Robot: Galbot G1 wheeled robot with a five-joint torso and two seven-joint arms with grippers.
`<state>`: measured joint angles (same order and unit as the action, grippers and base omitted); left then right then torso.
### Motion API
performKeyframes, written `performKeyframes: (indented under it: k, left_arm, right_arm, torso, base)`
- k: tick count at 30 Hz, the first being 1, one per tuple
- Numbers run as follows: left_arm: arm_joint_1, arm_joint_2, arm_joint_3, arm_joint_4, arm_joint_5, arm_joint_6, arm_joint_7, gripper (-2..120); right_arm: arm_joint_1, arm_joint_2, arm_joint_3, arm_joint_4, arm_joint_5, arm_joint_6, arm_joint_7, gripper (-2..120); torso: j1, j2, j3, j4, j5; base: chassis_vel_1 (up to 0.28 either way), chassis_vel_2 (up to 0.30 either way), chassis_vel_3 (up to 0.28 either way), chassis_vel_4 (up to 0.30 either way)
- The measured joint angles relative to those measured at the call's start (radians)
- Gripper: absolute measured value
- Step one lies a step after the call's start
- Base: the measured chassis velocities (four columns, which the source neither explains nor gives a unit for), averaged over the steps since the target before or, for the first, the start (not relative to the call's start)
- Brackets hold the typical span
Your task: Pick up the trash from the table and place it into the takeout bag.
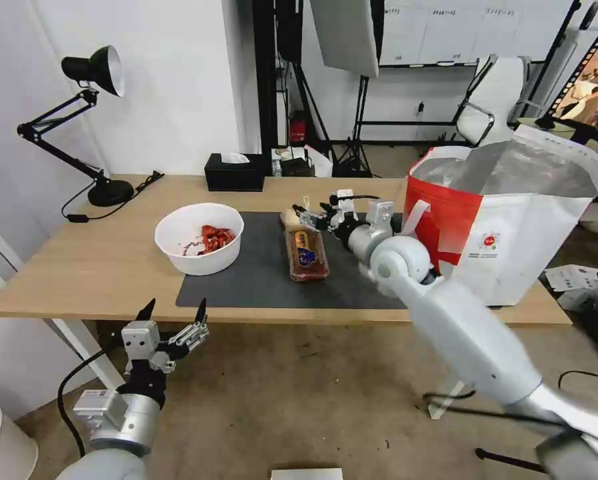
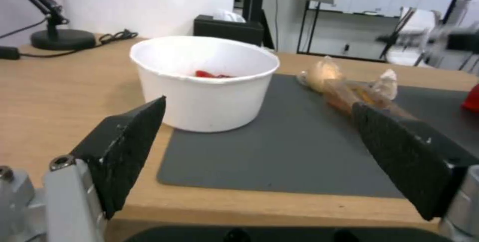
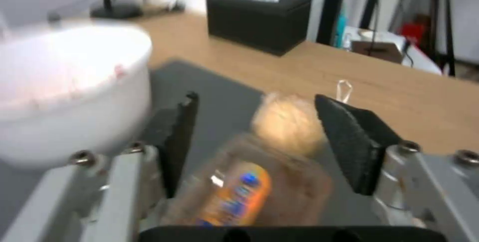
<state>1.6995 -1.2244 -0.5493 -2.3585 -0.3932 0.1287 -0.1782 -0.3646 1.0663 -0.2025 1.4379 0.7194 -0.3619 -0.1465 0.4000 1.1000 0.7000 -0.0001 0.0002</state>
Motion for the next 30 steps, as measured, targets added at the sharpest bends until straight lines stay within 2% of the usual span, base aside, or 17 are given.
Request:
performKeyframes:
  k: [2, 4, 7, 8, 11, 13, 15, 16, 19, 20, 23, 25, 27, 28, 30]
  left_arm:
    - [-0.017, 0.011, 0.013, -0.001, -0.029, 0.012, 0.000, 100]
    - [-0.022, 0.015, 0.017, -0.002, -0.038, 0.015, 0.000, 100]
    - [-0.040, 0.033, 0.030, -0.003, -0.078, 0.028, 0.001, 100]
    - [-0.040, 0.033, 0.030, -0.003, -0.078, 0.028, 0.001, 100]
    - [-0.088, 0.087, 0.045, 0.016, -0.197, 0.041, 0.005, 100]
    - [-0.093, 0.093, 0.047, 0.018, -0.212, 0.042, 0.005, 100]
    - [-0.154, 0.165, 0.069, 0.040, -0.355, 0.046, 0.005, 100]
    - [-0.154, 0.165, 0.069, 0.040, -0.355, 0.046, 0.005, 100]
    - [-0.226, 0.255, 0.096, 0.064, -0.523, 0.039, 0.005, 100]
    - [-0.226, 0.255, 0.096, 0.064, -0.523, 0.039, 0.005, 100]
    - [-0.269, 0.307, 0.107, 0.070, -0.665, 0.036, 0.006, 100]
    - [-0.283, 0.318, 0.113, 0.072, -0.700, 0.036, 0.006, 100]
    - [-0.337, 0.353, 0.150, 0.105, -0.791, 0.036, 0.008, 100]
    - [-0.337, 0.353, 0.150, 0.105, -0.791, 0.036, 0.008, 100]
    - [-0.404, 0.375, 0.203, 0.158, -0.857, 0.036, 0.011, 100]
  right_arm:
    - [0.030, 0.002, -0.015, -0.063, -0.051, 0.017, -0.080, 49]
    - [0.036, 0.004, -0.019, -0.074, -0.061, 0.019, -0.091, 46]
    - [0.063, 0.023, -0.037, -0.112, -0.114, 0.012, -0.121, 32]
    - [0.063, 0.023, -0.037, -0.112, -0.114, 0.012, -0.121, 32]
    - [0.096, 0.057, -0.067, -0.147, -0.175, -0.061, -0.122, 14]
    - [0.097, 0.059, -0.069, -0.148, -0.179, -0.065, -0.120, 13]
    - [0.094, 0.064, -0.075, -0.154, -0.199, -0.105, -0.097, 0]
    - [0.094, 0.064, -0.075, -0.154, -0.199, -0.105, -0.097, 0]
    - [0.080, 0.068, -0.081, -0.172, -0.205, -0.112, -0.094, 0]
    - [0.080, 0.068, -0.081, -0.172, -0.205, -0.112, -0.094, 0]
    - [0.076, 0.090, -0.084, -0.203, -0.205, -0.102, -0.096, 0]
    - [0.076, 0.097, -0.084, -0.211, -0.204, -0.100, -0.097, 0]
    - [0.076, 0.110, -0.085, -0.224, -0.202, -0.095, -0.098, 0]
    - [0.076, 0.110, -0.085, -0.224, -0.202, -0.095, -0.098, 0]
    - [0.068, 0.109, -0.085, -0.212, -0.198, -0.095, -0.094, 0]
  torso:
    - [0.000, 0.000, 0.000, 0.0000, 0.0001]
    - [0.000, 0.000, 0.000, 0.0000, 0.0000]
    - [0.000, 0.000, 0.000, -0.0001, -0.0002]
    - [0.000, 0.000, 0.000, -0.0001, -0.0002]
    - [0.000, 0.000, 0.000, 0.0006, -0.0005]
    - [0.000, 0.000, 0.000, 0.0005, -0.0005]
    - [0.000, 0.000, 0.000, 0.0003, -0.0005]
    - [0.000, 0.000, 0.000, 0.0003, -0.0005]
    - [0.000, 0.000, 0.000, -0.0004, -0.0002]
    - [0.000, 0.000, 0.000, -0.0004, -0.0002]
    - [0.000, 0.000, 0.000, 0.0001, -0.0002]
    - [0.000, 0.000, 0.000, 0.0003, -0.0001]
    - [0.000, 0.000, 0.000, 0.0001, -0.0004]
    - [0.000, 0.000, 0.000, 0.0001, -0.0004]
    - [0.000, 0.000, 0.000, 0.0001, -0.0002]
  base:
    - [0.000, 0.000, 0.000, 0.000]
    - [0.000, 0.000, 0.000, 0.000]
    - [0.000, 0.000, 0.000, 0.000]
    - [0.000, 0.000, 0.000, 0.000]
    - [0.000, 0.000, 0.000, 0.000]
    - [0.000, 0.000, 0.000, 0.000]
    - [0.000, 0.000, 0.000, 0.000]
    - [0.000, 0.000, 0.000, 0.000]
    - [0.000, 0.000, 0.000, 0.000]
    - [0.000, 0.000, 0.000, 0.000]
    - [0.000, 0.000, 0.000, 0.000]
    - [0.000, 0.000, 0.000, 0.000]
    - [0.000, 0.000, 0.000, 0.000]
    - [0.000, 0.000, 0.000, 0.000]
    - [0.000, 0.000, 0.000, 0.000]
